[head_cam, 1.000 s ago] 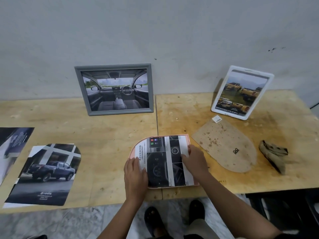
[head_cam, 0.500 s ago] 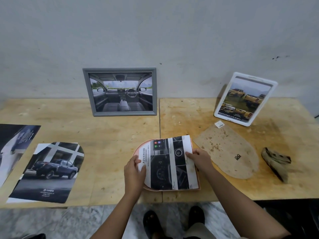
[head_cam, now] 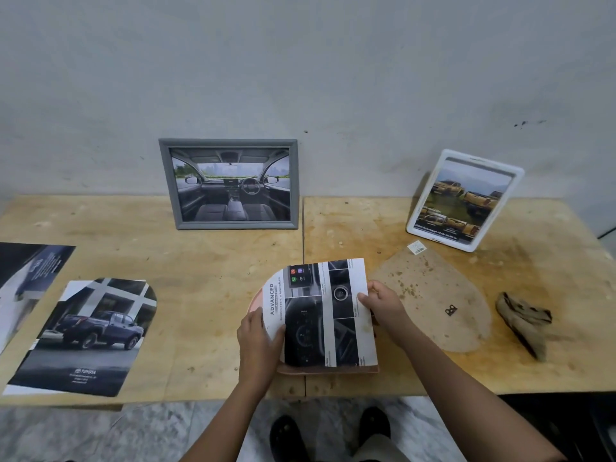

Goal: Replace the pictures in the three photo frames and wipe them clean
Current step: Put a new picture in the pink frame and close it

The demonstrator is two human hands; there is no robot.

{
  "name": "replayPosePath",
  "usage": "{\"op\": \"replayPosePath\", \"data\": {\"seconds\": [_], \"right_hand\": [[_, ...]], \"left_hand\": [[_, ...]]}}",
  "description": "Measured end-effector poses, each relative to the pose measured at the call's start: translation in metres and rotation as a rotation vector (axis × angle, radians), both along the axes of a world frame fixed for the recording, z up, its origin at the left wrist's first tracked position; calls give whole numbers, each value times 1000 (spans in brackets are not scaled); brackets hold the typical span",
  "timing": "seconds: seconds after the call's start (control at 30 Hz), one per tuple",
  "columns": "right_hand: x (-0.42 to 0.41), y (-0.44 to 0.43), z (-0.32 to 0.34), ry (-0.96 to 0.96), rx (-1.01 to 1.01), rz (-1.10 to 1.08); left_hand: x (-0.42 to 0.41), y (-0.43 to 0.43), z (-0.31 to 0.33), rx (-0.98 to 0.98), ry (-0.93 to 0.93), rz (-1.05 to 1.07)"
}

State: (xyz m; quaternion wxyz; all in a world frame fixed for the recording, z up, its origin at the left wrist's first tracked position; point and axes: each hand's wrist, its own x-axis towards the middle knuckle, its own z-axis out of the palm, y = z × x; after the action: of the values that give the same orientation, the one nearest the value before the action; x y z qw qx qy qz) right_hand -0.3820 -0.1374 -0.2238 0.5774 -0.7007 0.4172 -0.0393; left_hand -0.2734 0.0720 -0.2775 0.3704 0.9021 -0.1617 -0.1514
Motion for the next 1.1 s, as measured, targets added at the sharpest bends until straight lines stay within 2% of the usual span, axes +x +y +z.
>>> {"op": "replayPosePath", "data": {"seconds": [0.17,0.23,0.37,0.43,0.5,0.6,0.83,1.0,1.1], "right_hand": [[2,-3,11,-63,92,-54],[5,-4,13,-72,120,-66],[22,-8,24,-172,257,-109],[38,-5,35,-193,324,-73],[53,1,44,-210,365,6],[67,10,54,-249,399,138],[102,21,70,-296,407,470],[141,66,74,-150,324,918],[166,113,73,-105,307,1046]], "left_hand": [[1,-2,11,-205,-1,49],[-1,-4,21,-341,77,159],[0,-14,47,-856,655,375],[-2,-16,58,-982,766,352],[-7,-16,65,-1007,769,331],[-10,-9,69,-914,664,340],[-2,56,101,-807,502,484],[21,117,119,-772,306,687],[52,162,117,-782,240,840]]}}
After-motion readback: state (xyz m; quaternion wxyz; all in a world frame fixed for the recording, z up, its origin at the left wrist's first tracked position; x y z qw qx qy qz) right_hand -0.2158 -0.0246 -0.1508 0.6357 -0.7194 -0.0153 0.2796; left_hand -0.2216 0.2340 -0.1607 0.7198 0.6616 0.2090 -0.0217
